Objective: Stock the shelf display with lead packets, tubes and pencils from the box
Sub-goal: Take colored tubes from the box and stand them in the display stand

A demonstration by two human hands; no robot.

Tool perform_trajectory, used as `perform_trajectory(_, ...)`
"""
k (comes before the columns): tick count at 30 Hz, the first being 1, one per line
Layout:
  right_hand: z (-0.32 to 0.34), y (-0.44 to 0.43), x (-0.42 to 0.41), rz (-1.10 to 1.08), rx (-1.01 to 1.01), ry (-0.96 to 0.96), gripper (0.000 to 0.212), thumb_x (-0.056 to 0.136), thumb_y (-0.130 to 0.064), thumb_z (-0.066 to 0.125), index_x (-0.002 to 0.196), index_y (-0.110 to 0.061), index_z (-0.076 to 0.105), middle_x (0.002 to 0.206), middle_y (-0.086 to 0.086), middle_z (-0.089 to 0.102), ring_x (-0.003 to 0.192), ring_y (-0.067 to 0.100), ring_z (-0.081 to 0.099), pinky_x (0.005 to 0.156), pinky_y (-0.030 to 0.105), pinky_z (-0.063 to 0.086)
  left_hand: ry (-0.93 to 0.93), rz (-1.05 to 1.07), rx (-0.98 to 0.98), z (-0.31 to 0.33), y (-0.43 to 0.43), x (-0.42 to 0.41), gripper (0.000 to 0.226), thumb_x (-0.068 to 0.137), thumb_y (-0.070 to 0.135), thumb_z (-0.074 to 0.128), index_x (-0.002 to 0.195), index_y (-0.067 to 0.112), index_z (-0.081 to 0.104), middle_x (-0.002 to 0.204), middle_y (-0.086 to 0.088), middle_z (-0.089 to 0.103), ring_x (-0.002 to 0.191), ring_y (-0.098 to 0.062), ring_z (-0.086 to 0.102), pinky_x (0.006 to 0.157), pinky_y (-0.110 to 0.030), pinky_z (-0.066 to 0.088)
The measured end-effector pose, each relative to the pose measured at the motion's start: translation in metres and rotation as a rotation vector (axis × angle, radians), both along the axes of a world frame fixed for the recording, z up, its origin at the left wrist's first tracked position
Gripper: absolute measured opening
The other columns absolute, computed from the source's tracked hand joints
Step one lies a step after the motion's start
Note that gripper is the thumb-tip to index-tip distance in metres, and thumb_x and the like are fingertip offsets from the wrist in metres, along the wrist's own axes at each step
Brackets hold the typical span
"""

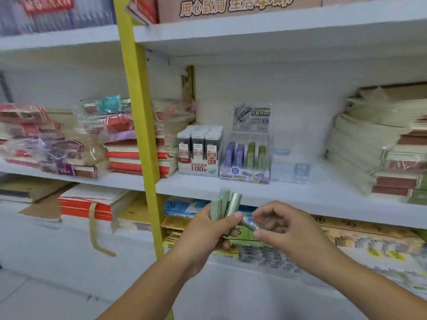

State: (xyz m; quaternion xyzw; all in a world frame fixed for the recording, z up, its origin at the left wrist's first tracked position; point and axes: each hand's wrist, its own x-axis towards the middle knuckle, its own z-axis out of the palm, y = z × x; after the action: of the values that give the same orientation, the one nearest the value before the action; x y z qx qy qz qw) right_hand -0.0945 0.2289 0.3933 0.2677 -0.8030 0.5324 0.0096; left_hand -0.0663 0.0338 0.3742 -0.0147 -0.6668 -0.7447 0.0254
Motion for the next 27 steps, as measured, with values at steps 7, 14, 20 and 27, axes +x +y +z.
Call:
perform_trajectory(7, 0.005, -0.009, -0.026, 0.126, -0.062, -0.043, 0.050, 0.092, -0.005, 0.061, 0.123, -0.044, 0.056, 0.094, -0.006, 0.066, 0.092, 0.015, 0.070, 0.082, 0.035, 0.057, 0.069, 0.033, 0.014, 0.007, 0.003, -0.026, 0.018, 0.090, 0.029, 0.072, 0.105, 0.019, 0.070, 0.071, 0.006, 0.067, 0.055, -0.006, 0.057, 0.050, -0.020, 0.043)
perform_trajectory(14, 0.012, -0.024, -0.047, 0.036, -0.185, -0.063, 0.041, 0.092, -0.007, 0.060, 0.109, -0.045, 0.060, 0.095, 0.005, 0.072, 0.093, 0.022, 0.069, 0.092, 0.045, 0.053, 0.091, 0.088, 0.095, 0.012, 0.013, -0.049, 0.018, 0.092, 0.026, 0.070, 0.107, 0.017, 0.067, 0.073, 0.005, 0.069, 0.062, -0.005, 0.061, 0.052, -0.019, 0.046)
perform_trajectory(20, 0.029, -0.027, -0.068, -0.004, -0.310, -0.047, 0.038, 0.086, -0.003, 0.065, 0.098, -0.039, 0.061, 0.098, 0.006, 0.072, 0.089, 0.021, 0.072, 0.078, 0.034, 0.058, 0.194, 0.130, 0.043, 0.018, 0.010, -0.068, 0.012, 0.087, 0.028, 0.075, 0.095, 0.025, 0.067, 0.068, 0.009, 0.065, 0.058, -0.005, 0.056, 0.051, -0.020, 0.046)
perform_trajectory(27, 0.046, -0.029, -0.082, 0.021, -0.370, 0.003, 0.032, 0.080, -0.012, 0.074, 0.102, -0.033, 0.065, 0.090, 0.002, 0.070, 0.087, 0.024, 0.071, 0.074, 0.031, 0.059, 0.248, 0.124, 0.010, 0.027, 0.007, -0.088, 0.012, 0.086, 0.027, 0.076, 0.092, 0.031, 0.066, 0.067, 0.012, 0.063, 0.058, -0.002, 0.057, 0.049, -0.019, 0.045)
